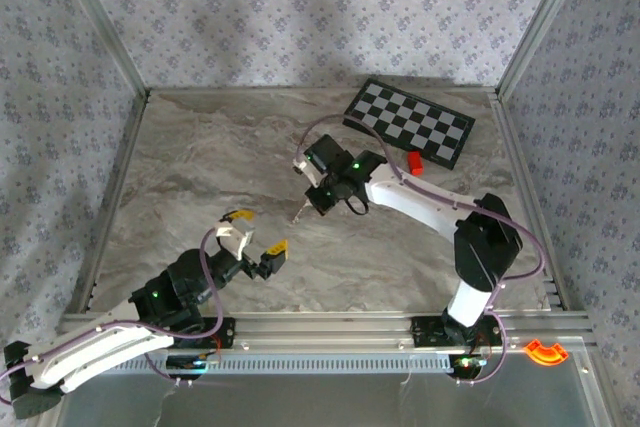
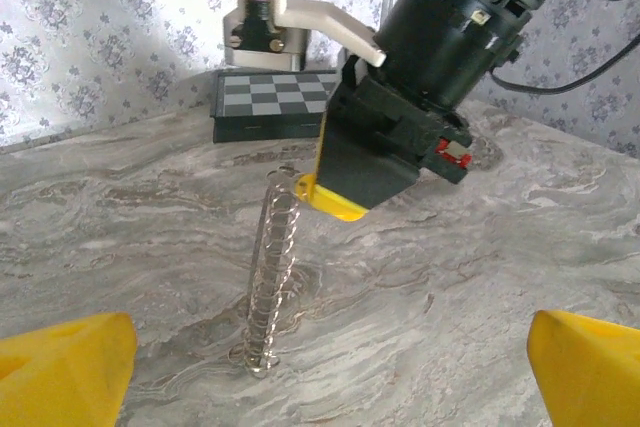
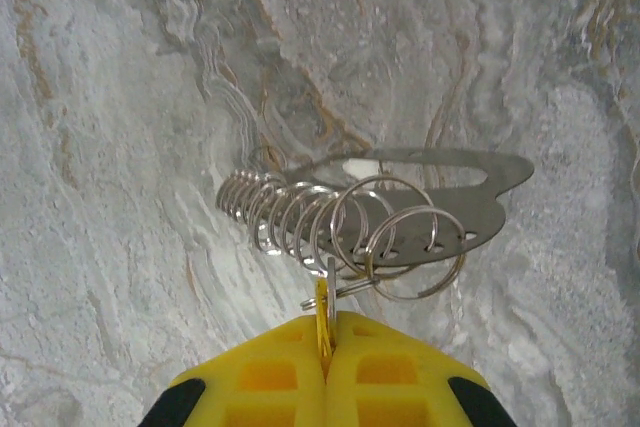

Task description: Put the keys on the keyring

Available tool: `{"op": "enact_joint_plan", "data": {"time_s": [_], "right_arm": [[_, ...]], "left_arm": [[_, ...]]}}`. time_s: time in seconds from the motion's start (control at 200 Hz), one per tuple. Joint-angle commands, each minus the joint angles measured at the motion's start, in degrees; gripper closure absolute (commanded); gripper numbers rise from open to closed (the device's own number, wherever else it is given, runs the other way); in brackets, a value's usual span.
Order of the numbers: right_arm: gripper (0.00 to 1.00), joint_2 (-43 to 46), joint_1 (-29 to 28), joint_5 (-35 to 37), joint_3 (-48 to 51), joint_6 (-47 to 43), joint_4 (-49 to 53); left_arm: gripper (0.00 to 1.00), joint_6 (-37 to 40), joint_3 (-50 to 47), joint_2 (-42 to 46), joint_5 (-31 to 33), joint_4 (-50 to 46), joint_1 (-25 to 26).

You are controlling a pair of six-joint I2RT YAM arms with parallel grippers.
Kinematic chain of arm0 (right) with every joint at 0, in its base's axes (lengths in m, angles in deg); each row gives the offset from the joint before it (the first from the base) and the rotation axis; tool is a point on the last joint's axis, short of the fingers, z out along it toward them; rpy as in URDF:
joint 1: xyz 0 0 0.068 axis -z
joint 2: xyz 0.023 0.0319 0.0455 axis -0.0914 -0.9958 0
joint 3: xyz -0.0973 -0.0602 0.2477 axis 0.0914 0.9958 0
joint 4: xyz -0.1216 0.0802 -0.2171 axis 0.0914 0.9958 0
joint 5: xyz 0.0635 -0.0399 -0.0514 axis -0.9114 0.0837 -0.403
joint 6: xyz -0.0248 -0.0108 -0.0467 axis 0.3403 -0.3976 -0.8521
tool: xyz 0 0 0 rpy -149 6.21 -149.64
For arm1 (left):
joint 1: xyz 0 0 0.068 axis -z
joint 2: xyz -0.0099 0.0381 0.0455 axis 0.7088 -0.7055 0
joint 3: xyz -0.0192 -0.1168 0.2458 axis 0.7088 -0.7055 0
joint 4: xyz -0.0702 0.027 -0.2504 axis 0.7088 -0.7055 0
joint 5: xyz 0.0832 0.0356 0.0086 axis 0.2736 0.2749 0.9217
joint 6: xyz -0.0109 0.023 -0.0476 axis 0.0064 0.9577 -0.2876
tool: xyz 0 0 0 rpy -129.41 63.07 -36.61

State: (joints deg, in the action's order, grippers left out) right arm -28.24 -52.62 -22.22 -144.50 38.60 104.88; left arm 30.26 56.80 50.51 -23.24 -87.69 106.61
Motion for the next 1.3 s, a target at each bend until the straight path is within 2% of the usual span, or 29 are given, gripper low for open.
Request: {"op": "enact_joint_plan", "data": {"time_s": [0.0, 0.375, 1.294], "right_arm": [[1.0, 2.81, 0.61, 0.83, 2.05, 2.02, 1.0], [1.0, 5.24, 2.6, -0.01, 8.19, 3.25, -0.1], [1.0, 11.23, 2.98, 0.82, 19.8, 7.19, -0.62]], "left_arm": [[0.0, 1.03, 0.13, -0.58, 0.18, 2.39, -0.37], [0.0, 1.65, 0.66, -2.85, 0.48, 3.33, -0.65], [0.01, 2.61, 1.64, -7.27, 0.08, 4.74, -0.96]]}}
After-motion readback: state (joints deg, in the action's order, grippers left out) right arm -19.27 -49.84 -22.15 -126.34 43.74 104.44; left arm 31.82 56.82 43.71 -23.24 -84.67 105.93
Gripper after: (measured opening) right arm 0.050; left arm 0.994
